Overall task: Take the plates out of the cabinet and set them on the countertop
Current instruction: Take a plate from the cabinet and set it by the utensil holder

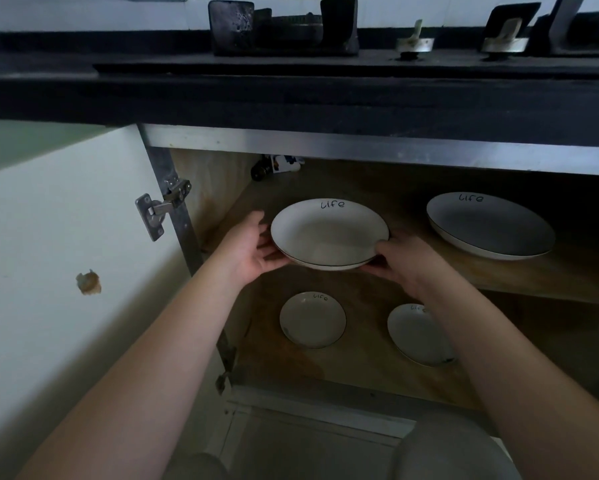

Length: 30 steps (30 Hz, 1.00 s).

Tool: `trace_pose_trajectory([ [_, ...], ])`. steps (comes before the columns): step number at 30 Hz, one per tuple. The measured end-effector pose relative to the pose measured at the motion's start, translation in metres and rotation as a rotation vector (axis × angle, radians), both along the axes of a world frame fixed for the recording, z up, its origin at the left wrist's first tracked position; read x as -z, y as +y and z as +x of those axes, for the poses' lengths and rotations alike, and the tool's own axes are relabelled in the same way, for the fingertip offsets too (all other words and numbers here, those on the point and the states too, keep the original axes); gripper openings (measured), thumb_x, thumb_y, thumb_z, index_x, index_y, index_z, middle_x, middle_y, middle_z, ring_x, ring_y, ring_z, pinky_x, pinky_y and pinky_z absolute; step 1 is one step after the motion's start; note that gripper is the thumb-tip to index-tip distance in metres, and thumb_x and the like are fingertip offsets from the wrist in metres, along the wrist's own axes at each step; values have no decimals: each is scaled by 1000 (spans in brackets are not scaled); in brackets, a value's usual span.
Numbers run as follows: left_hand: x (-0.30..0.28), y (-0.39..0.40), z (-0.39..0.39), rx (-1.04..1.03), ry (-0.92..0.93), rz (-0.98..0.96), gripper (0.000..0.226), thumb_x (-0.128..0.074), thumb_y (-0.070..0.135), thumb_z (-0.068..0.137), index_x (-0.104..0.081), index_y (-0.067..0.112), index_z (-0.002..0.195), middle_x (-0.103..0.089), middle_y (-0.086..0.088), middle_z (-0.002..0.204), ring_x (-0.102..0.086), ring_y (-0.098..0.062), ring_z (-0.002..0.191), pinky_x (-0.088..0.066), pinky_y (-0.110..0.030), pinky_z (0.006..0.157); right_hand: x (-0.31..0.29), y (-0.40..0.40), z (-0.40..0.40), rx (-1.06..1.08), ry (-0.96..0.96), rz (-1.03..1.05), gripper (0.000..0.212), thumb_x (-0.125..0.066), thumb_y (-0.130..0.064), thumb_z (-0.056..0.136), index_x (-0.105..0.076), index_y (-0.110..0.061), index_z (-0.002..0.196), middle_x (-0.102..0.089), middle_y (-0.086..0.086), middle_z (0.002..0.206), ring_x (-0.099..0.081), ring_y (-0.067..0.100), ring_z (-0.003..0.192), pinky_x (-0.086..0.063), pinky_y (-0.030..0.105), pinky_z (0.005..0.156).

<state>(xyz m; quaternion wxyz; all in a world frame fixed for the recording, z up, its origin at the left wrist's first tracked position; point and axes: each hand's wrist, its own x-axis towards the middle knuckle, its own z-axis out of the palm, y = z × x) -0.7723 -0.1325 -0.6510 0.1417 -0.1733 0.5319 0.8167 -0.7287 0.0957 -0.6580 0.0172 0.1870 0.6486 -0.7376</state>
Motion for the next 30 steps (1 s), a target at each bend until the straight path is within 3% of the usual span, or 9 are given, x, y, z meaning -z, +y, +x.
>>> trace_pose_trajectory([
  [2,-1,-1,6,11,8,-76,23,-56,25,97,-54,10,114,-58,-11,113,-62,-31,100,-61,-49,59,-1,3,9,-13,20,12,47,-52,4,89,-48,-10,134,-60,10,115,-67,25,93,-60,32,64],
  [6,3,-1,19,39,87,-139,31,-59,4,93,-61,14,122,-61,-14,122,-67,-33,101,-62,-45,65,-4,12,30,-22,51,37,44,-51,3,88,-49,-8,131,-65,12,108,-72,21,80,-59,29,61],
  [10,6,-3,40,8,132,-102,29,-59,-2,90,-69,18,109,-68,-10,117,-69,-30,101,-61,-44,63,-3,21,46,-4,73,16,52,-57,-2,88,-43,-11,138,-63,11,118,-71,21,87,-58,27,63],
  [16,14,-13,63,-6,140,-56,29,-63,-3,87,-71,21,100,-70,-9,115,-69,-29,104,-61,-43,61,5,28,54,35,79,-57,26,-52,-9,95,-61,-16,118,-75,5,95,-73,19,81,-58,29,60],
  [21,16,-25,69,71,154,-116,43,-63,1,89,-66,25,124,-64,-7,128,-62,-30,116,-62,-48,73,17,28,51,-40,61,61,27,-51,-11,96,-64,-28,113,-76,-7,92,-73,12,77,-57,25,55],
  [23,6,-29,74,75,112,-106,43,-63,0,88,-66,28,121,-62,-6,130,-60,-31,118,-61,-49,75,8,25,54,-79,38,64,29,-52,-11,95,-63,-30,113,-75,-8,94,-72,11,79,-58,27,56],
  [26,-6,-33,84,84,61,-85,50,-58,-5,88,-63,24,129,-62,-9,131,-60,-34,117,-61,-45,70,-8,21,66,-91,-38,81,29,-55,-11,95,-60,-38,105,-75,-7,93,-73,12,79,-58,27,57],
  [30,-22,-34,102,42,-5,-65,52,-56,-10,88,-62,22,128,-66,-10,121,-67,-27,100,-59,-39,61,-35,13,83,-104,-161,89,33,-52,-10,98,-59,-32,121,-71,1,107,-72,18,89,-60,33,67],
])
